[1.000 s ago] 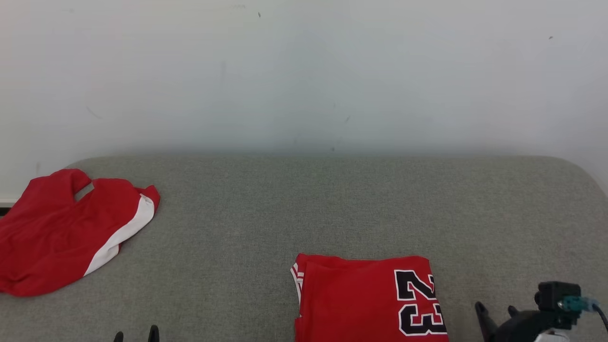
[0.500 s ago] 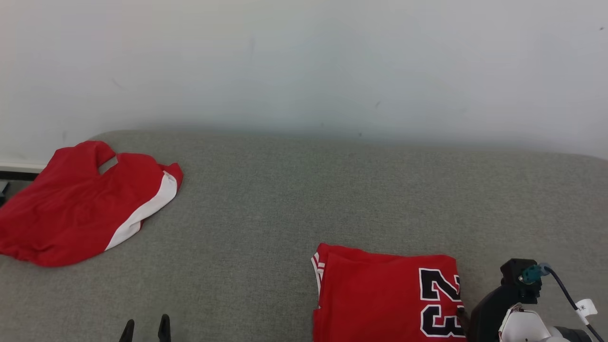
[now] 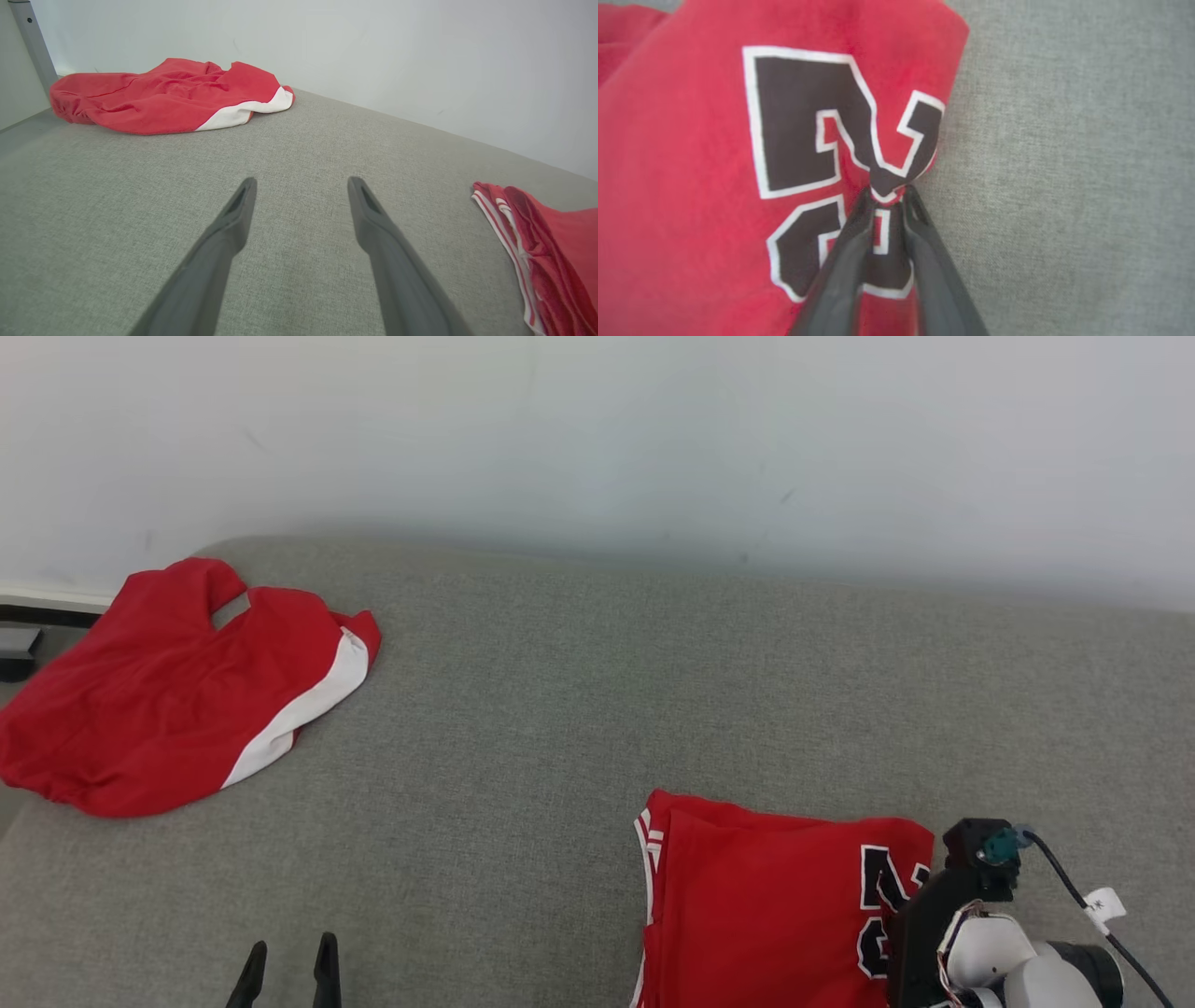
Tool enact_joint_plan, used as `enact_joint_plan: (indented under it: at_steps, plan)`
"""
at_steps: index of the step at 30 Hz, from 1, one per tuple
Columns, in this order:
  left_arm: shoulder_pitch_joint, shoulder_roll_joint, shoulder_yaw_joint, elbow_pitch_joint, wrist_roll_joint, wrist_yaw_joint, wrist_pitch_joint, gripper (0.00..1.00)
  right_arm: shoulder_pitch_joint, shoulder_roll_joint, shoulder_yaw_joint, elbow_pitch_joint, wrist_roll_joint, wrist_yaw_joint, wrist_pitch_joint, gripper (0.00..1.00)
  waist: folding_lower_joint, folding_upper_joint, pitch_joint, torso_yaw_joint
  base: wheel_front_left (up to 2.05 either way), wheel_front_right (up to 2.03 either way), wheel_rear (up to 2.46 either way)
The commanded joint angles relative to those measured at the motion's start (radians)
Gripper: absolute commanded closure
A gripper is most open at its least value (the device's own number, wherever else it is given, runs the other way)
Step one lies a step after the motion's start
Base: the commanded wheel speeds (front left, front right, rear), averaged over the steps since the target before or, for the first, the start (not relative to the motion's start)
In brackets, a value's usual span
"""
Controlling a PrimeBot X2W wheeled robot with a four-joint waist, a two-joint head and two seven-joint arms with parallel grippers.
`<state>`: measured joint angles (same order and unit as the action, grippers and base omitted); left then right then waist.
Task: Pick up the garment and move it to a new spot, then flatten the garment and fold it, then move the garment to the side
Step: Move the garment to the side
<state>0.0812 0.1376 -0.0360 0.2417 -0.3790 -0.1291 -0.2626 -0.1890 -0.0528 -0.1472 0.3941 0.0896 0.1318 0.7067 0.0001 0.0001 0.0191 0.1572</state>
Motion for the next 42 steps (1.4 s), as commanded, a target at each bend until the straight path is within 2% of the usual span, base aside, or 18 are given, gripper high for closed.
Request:
enact_joint_plan:
  at_steps: [1,6,10,15,22,30,38,42]
  plan:
    - [-0.009,-0.002,0.001,-0.008,0.005,-0.001,-0.004,0.00,-0.019,0.004,0.006,0.019,-0.024,-0.002,-0.017,1.00,-0.0001,-0.0001,0.009,-0.010,0.00,0.00,0.00]
    - [-0.021,0.001,-0.001,-0.034,0.011,-0.001,-0.004,0.00,-0.085,0.000,-0.003,0.042,-0.090,-0.002,-0.058,1.00,-0.0001,-0.0001,0.030,-0.055,0.00,0.00,0.00]
    - [-0.040,0.003,-0.002,-0.062,0.019,-0.001,-0.004,0.00,-0.150,-0.022,-0.005,0.060,-0.138,-0.002,-0.096,1.00,-0.0001,-0.0001,0.067,-0.117,0.00,0.00,0.00]
    - [-0.102,0.020,-0.012,-0.117,0.036,-0.001,-0.004,0.00,-0.281,-0.086,-0.028,0.105,-0.200,-0.002,-0.154,1.00,-0.0001,-0.0001,0.170,-0.243,0.00,0.00,0.00]
    - [-0.184,0.068,-0.029,-0.203,0.063,0.000,0.022,0.00,-0.434,-0.178,-0.093,0.179,-0.265,-0.002,-0.239,1.00,-0.0001,-0.0001,0.296,-0.347,0.00,0.00,0.00]
    - [-0.231,0.115,-0.029,-0.326,0.078,0.012,0.089,0.00,-0.579,-0.239,-0.181,0.263,-0.330,-0.002,-0.355,1.00,-0.0001,-0.0001,0.407,-0.401,0.00,0.00,0.00]
    - [-0.235,0.148,-0.020,-0.439,0.078,0.022,0.157,0.00,-0.703,-0.312,-0.142,0.335,-0.387,-0.002,-0.520,1.00,-0.0001,-0.0001,0.491,-0.425,0.00,0.00,0.00]
    - [-0.225,0.159,-0.014,-0.460,0.073,0.029,0.172,0.00,-0.733,-0.337,-0.140,0.359,-0.425,-0.002,-0.550,1.00,-0.0001,-0.0001,0.499,-0.430,0.00,0.00,0.00]
